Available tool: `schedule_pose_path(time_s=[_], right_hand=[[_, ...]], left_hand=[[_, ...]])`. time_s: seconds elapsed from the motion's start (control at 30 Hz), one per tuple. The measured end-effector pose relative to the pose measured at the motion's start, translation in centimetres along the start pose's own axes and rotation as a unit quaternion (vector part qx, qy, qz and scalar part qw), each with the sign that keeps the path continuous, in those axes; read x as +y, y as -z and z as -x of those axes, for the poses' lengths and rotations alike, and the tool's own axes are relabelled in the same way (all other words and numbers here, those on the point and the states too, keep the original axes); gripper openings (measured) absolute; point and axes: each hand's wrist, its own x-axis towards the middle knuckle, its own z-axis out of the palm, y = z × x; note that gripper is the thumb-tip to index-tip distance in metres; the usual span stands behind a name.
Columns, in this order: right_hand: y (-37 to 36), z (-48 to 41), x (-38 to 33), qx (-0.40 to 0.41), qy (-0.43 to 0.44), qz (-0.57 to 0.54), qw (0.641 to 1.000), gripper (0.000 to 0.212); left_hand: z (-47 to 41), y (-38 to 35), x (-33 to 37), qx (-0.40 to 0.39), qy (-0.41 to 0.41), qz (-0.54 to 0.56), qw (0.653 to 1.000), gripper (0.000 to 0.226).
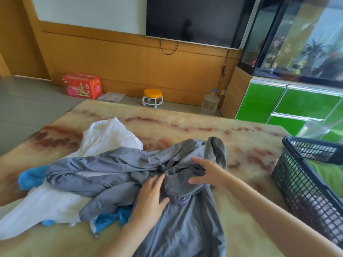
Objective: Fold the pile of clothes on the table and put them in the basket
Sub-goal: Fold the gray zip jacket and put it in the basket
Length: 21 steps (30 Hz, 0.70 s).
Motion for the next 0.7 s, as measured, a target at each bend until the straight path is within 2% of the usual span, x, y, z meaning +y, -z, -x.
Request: schedule_pose_path(time_s=[0.03,0.07,0.13,0.2,0.23,0.27,0.33,0.4,0.43,0.47,0.5,0.57,0.6,0.63,0.67,0.7], right_hand=[[-0.9,0.4,0.2,-0.004,0.016,0.087,0.996,0.099],[-1.5,0.5,0.4,0.009,0.031,0.159,0.987,0.096],[-1.7,0.7,-0.1,0.062,0.033,0.222,0.972,0.067],[-0.8,0.4,-0.8,0.111,0.01,0.203,0.973,0.031],[0.0,-0.1,-0.8,0.13,-0.014,0.154,0.979,0.023],[1.1,-0.6,-0.8,0.15,-0.032,0.059,0.986,0.021],[3.0,-2.1,-1.0,0.199,-0.084,-0.171,0.961,0.022],[5.2,-4.2,-1.4,0.207,-0.108,-0.383,0.894,0.013],[6.5,-5.2,-2.3,0.206,-0.097,-0.483,0.846,0.011],[7.7,-6.6,-2.7,0.207,-0.089,-0.533,0.815,0.017],[8.9,-8.3,-2.7,0.209,-0.078,-0.526,0.821,0.027],[10.3,-9.8,-3.6,0.235,-0.104,-0.419,0.871,0.054],[10.2,-10.0,-4.0,0.242,-0.103,-0.308,0.914,0.058],[9.9,-9.8,-4.1,0.24,-0.103,-0.26,0.93,0.057],[9.6,-9.8,-4.2,0.233,-0.095,-0.279,0.927,0.054],[8.9,-9.3,-3.9,0.219,-0.104,-0.345,0.907,0.051]], left_hand=[[-0.2,-0.2,-0.2,0.0,0.004,-0.009,1.0,0.066],[-0.4,-0.4,-0.3,0.0,0.002,-0.025,1.0,0.065],[-0.7,-0.8,-0.4,-0.004,0.002,-0.04,0.999,0.063],[-0.9,-1.0,-0.3,-0.007,0.013,-0.029,0.999,0.067],[-1.0,-1.0,-0.3,-0.007,0.016,-0.025,1.0,0.072],[-1.1,-1.1,-0.2,-0.008,0.02,-0.028,0.999,0.08],[-1.4,-1.3,-0.2,-0.008,0.034,-0.044,0.998,0.113],[-1.9,-1.6,-0.1,-0.011,0.053,-0.056,0.997,0.135],[-2.0,-1.8,0.0,-0.01,0.064,-0.062,0.996,0.139],[-2.0,-2.0,0.1,-0.011,0.072,-0.069,0.995,0.141],[-2.1,-2.2,0.3,-0.011,0.077,-0.077,0.994,0.142],[-2.3,-2.4,0.6,-0.008,0.088,-0.095,0.992,0.141],[-2.3,-2.4,0.7,-0.01,0.09,-0.107,0.99,0.138],[-2.3,-2.2,1.0,-0.016,0.088,-0.12,0.989,0.133],[-2.3,-2.1,1.3,-0.027,0.084,-0.13,0.988,0.126],[-2.3,-2.0,1.4,-0.038,0.082,-0.135,0.987,0.11]])
